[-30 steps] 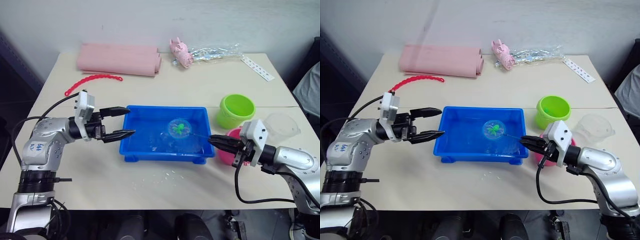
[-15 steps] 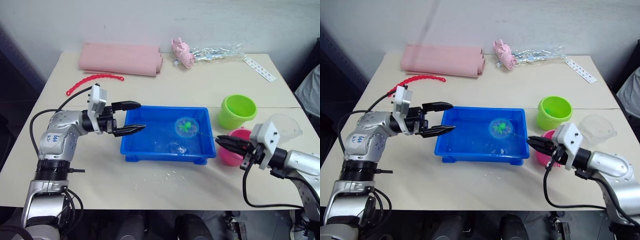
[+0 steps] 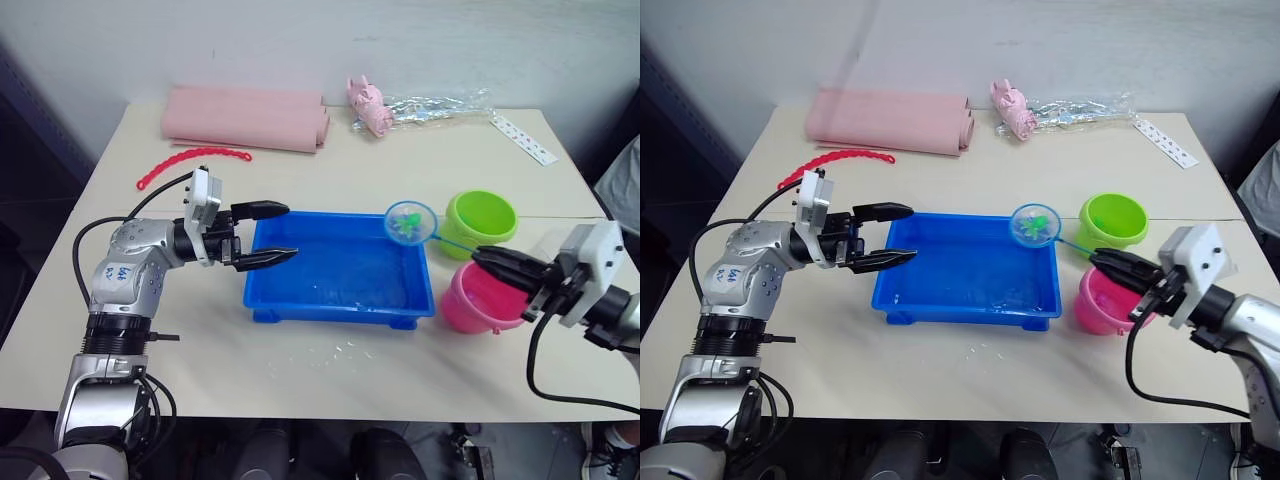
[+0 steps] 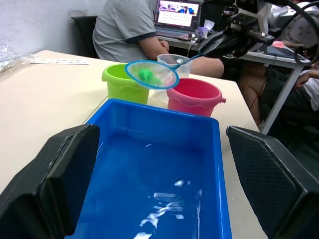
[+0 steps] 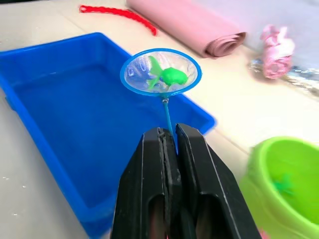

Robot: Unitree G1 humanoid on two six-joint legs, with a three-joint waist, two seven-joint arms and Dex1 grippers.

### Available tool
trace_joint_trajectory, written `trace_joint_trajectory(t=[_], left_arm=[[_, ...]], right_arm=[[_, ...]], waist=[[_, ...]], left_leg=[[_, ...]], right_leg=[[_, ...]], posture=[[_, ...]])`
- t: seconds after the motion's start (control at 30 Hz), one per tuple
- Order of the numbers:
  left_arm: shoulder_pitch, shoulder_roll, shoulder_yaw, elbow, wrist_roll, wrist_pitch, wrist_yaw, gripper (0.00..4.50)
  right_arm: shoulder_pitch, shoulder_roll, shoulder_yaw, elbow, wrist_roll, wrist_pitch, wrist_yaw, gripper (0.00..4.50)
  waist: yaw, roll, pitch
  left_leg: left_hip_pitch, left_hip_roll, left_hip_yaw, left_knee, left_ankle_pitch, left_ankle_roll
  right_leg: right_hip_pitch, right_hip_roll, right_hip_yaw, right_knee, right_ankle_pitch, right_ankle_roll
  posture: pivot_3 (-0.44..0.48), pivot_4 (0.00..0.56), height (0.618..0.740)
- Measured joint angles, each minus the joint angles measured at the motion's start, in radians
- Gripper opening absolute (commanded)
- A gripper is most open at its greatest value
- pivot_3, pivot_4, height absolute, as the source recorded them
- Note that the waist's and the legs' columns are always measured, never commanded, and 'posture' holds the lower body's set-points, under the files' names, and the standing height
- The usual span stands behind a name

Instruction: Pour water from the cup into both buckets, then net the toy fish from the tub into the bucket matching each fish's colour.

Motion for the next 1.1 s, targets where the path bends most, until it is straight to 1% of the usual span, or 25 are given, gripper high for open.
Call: trace_joint_trajectory(t=[0.2, 0.27, 0.4, 0.5, 0.7, 0.97, 1.0, 1.1], left_arm=[[0.0, -0.014, -0.001, 0.003, 0.001, -0.007, -0.001, 4.47], [-0.002, -0.028, -0.001, 0.003, -0.002, -0.006, -0.001, 4.47], [-0.002, -0.028, 0.001, 0.003, -0.001, -0.006, 0.0, 4.47], [0.0, -0.029, 0.002, -0.002, -0.002, -0.006, 0.001, 4.47], [0.015, -0.029, 0.005, -0.006, -0.001, -0.019, 0.006, 4.47], [0.015, -0.044, 0.014, -0.006, -0.009, -0.039, 0.009, 4.47], [0.015, -0.054, 0.022, -0.005, -0.01, -0.049, 0.014, 4.47], [0.014, -0.072, 0.03, -0.005, -0.011, -0.069, 0.024, 4.47]], right_arm=[[-0.02, -0.07, -0.074, 0.157, -0.033, -0.046, 0.028, 0.0], [-0.066, -0.116, -0.072, 0.283, -0.099, -0.127, 0.036, 0.0], [-0.116, -0.15, -0.03, 0.418, -0.24, -0.283, 0.013, 0.0], [-0.172, -0.15, 0.028, 0.503, -0.359, -0.386, -0.064, 0.0], [-0.175, -0.19, 0.086, 0.578, -0.523, -0.602, -0.13, 0.0], [-0.167, -0.258, 0.154, 0.635, -0.783, -0.83, -0.317, 0.0], [-0.163, -0.268, 0.157, 0.642, -0.834, -0.87, -0.365, 0.0], [-0.162, -0.281, 0.174, 0.655, -0.895, -0.901, -0.417, 0.0]], waist=[[0.0, 0.0, 0.0], [-0.001, 0.0, 0.0], [-0.002, 0.0, 0.0], [-0.003, 0.0, 0.0], [-0.001, 0.0, 0.0], [-0.002, 0.0, 0.0], [-0.002, 0.0, 0.0], [-0.003, 0.0, 0.0]], left_leg=[[0.0, 0.0, 0.001, 0.0, 0.0, 0.0], [0.0, 0.0, 0.003, 0.0, 0.0, 0.001], [0.001, 0.001, 0.003, 0.0, 0.0, 0.001], [0.001, 0.001, 0.004, 0.0, 0.0, 0.001], [0.001, 0.001, 0.005, 0.0, 0.0, 0.002], [0.001, 0.001, 0.005, 0.0, 0.0, 0.002], [0.001, 0.001, 0.005, 0.0, 0.0, 0.002], [0.001, 0.001, 0.005, 0.0, 0.0, 0.002]], right_leg=[[0.0, 0.0, -0.001, 0.0, 0.0, 0.0], [0.0, 0.0, -0.002, 0.0, 0.0, 0.0], [-0.001, 0.0, -0.002, 0.0, 0.0, 0.0], [-0.001, 0.0, -0.002, 0.001, 0.0, 0.0], [-0.001, 0.0, -0.002, 0.001, 0.0, 0.0], [-0.001, 0.0, -0.002, 0.001, 0.0, 0.0], [-0.001, 0.0, -0.002, 0.001, 0.0, 0.0], [-0.001, 0.0, -0.002, 0.001, 0.0, 0.0]], posture=[[0.0, 0.15, 0.74], [0.0, 0.15, 0.74], [0.0, 0.15, 0.74], [0.0, 0.15, 0.74], [0.0, 0.15, 0.74], [0.0, 0.15, 0.74], [0.0, 0.15, 0.74], [0.0, 0.15, 0.74]])
